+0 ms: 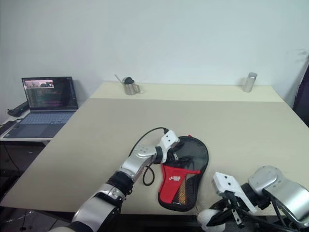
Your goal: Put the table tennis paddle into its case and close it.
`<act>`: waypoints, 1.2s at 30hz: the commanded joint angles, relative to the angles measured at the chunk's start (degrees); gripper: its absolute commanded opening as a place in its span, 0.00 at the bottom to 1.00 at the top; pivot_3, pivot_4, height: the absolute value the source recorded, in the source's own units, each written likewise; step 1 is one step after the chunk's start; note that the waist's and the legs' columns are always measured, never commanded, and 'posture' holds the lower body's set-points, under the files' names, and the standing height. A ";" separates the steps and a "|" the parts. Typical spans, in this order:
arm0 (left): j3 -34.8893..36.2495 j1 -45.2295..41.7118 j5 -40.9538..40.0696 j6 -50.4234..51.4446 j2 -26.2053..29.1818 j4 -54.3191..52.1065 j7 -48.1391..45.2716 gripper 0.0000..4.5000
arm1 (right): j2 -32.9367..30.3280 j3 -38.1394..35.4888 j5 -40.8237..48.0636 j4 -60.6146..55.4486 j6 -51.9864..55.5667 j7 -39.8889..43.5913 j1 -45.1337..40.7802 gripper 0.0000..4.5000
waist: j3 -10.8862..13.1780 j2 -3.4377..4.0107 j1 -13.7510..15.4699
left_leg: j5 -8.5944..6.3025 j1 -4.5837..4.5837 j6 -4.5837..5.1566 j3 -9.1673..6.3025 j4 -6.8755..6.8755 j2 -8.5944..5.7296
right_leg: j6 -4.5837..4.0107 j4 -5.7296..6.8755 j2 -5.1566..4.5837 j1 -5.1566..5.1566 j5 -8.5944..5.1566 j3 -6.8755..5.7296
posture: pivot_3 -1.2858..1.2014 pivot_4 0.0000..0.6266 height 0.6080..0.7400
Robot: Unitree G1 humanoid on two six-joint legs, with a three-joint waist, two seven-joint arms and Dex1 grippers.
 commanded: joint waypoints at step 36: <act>13.83 13.99 -17.15 15.74 28.59 -34.89 -25.22 1.00 | 0.29 -5.27 -3.96 28.40 -13.65 3.52 -17.23 0.99 | 0.66 0.01 -0.07 | -0.12 -0.32 0.07 0.03 -0.01 -0.02 | -0.30 -0.06 0.00 -0.38 0.17 0.06 | 0.52 0.24 1.00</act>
